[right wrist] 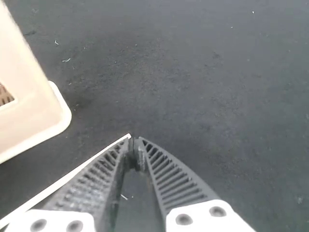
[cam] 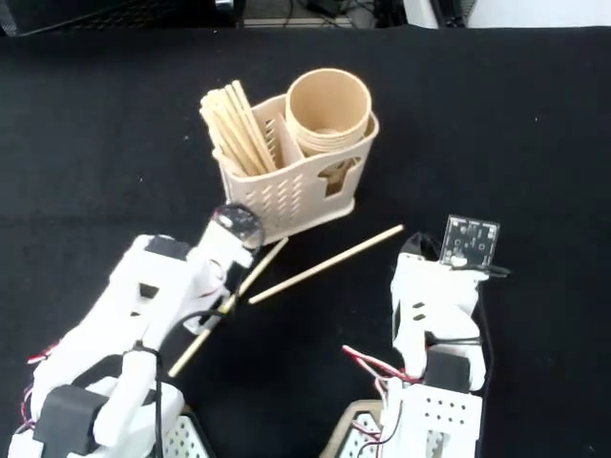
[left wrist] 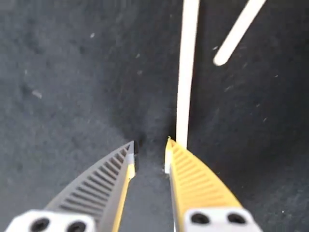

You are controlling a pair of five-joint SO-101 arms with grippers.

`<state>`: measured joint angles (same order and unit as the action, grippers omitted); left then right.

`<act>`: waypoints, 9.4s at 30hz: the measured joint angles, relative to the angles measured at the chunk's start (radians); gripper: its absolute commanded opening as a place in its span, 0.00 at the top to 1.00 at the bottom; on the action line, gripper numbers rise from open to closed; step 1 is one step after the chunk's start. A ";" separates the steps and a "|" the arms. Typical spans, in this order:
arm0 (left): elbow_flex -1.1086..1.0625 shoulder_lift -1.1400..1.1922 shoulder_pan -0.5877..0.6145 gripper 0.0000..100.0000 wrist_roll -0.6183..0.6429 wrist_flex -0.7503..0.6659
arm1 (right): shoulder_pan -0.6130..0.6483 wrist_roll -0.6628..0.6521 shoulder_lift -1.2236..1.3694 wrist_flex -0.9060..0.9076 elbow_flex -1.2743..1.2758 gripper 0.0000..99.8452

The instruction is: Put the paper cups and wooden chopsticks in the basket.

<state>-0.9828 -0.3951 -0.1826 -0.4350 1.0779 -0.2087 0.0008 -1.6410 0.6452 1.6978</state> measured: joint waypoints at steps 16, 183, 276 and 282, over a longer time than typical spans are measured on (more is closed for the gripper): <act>0.000 0.000 -0.117 0.88 0.000 -0.025 | 0.000 0.000 0.000 0.000 0.000 0.98; -0.361 -0.806 0.350 0.81 -0.115 0.115 | 0.327 -0.138 0.784 0.396 -1.511 0.81; 0.032 -0.414 -0.347 0.97 0.049 0.361 | 0.101 -0.138 0.585 0.397 -1.208 0.81; 0.092 -0.597 -0.381 0.97 -0.040 0.532 | 0.029 -0.137 0.585 0.347 -1.134 0.81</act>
<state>-0.8907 -0.9920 -0.5631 -0.4749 1.6103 -0.1795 -0.1358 -1.0564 0.9920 0.5639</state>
